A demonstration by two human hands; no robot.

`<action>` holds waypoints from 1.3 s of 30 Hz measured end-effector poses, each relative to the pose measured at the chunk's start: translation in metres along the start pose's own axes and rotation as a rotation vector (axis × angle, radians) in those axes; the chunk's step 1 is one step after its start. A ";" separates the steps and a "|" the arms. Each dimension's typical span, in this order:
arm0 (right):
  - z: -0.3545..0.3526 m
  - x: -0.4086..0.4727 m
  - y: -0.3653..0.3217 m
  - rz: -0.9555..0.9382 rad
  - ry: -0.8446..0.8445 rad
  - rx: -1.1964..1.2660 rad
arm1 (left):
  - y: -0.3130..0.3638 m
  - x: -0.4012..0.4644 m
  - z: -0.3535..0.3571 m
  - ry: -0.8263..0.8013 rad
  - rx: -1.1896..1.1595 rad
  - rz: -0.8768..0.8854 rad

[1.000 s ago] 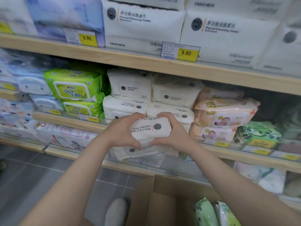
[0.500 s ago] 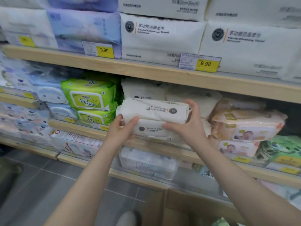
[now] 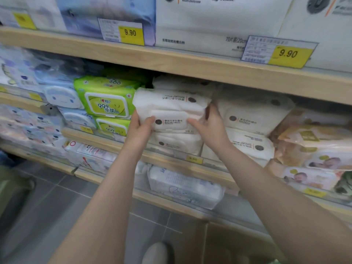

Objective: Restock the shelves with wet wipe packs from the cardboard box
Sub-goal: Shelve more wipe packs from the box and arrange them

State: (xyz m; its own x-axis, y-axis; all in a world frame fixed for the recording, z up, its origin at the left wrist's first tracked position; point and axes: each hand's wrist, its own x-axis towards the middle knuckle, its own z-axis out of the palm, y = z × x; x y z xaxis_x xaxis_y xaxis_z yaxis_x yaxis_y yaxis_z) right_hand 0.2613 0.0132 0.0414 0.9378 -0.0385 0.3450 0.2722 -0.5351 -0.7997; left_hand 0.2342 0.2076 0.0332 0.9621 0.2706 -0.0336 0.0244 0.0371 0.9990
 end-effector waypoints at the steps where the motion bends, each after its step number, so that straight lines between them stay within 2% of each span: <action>1: -0.002 -0.001 0.000 -0.004 -0.006 -0.008 | 0.000 -0.002 -0.001 -0.019 0.022 0.012; 5: -0.024 -0.020 -0.004 -0.023 -0.039 0.012 | -0.003 -0.020 -0.001 0.010 0.166 0.018; 9: -0.070 -0.080 0.001 -0.054 -0.099 -0.115 | -0.021 -0.057 0.013 0.082 0.337 -0.016; 12: -0.102 -0.145 0.030 -0.083 -0.151 -0.216 | -0.060 -0.100 0.036 -0.151 0.572 -0.070; 15: -0.124 -0.220 0.071 0.007 -0.279 -0.300 | -0.112 -0.159 0.065 -0.390 0.704 -0.040; 17: -0.125 -0.270 0.098 0.096 -0.397 -0.331 | -0.147 -0.195 0.074 -0.468 0.759 -0.013; 21: -0.114 -0.356 0.148 0.214 -0.618 -0.413 | -0.205 -0.242 0.073 -0.642 1.134 0.071; 23: -0.105 -0.389 0.168 0.280 -0.745 -0.448 | -0.220 -0.259 0.065 -0.695 1.228 0.043; 26: -0.088 -0.431 0.199 0.231 -0.936 -0.491 | -0.230 -0.275 0.061 -0.687 1.199 0.022; 31: -0.079 -0.449 0.223 0.190 -1.114 -0.643 | -0.239 -0.275 0.062 -0.658 1.117 0.032; 33: -0.075 -0.446 0.227 0.134 -1.104 -0.664 | -0.242 -0.276 0.061 -0.650 1.115 0.020; 36: -0.066 -0.432 0.231 0.229 -1.007 -0.677 | -0.244 -0.277 0.061 -0.657 1.106 0.035; 39: -0.058 -0.405 0.237 0.280 -1.050 -0.725 | -0.246 -0.276 0.061 -0.672 1.117 0.034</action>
State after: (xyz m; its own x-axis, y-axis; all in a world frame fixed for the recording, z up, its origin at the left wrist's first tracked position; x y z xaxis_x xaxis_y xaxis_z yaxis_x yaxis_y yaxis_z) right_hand -0.0663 -0.1469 -0.2590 0.7528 0.2745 -0.5983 0.1730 -0.9595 -0.2225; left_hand -0.0209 0.0646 -0.2011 0.9058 -0.2873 -0.3114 -0.1038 -0.8630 0.4944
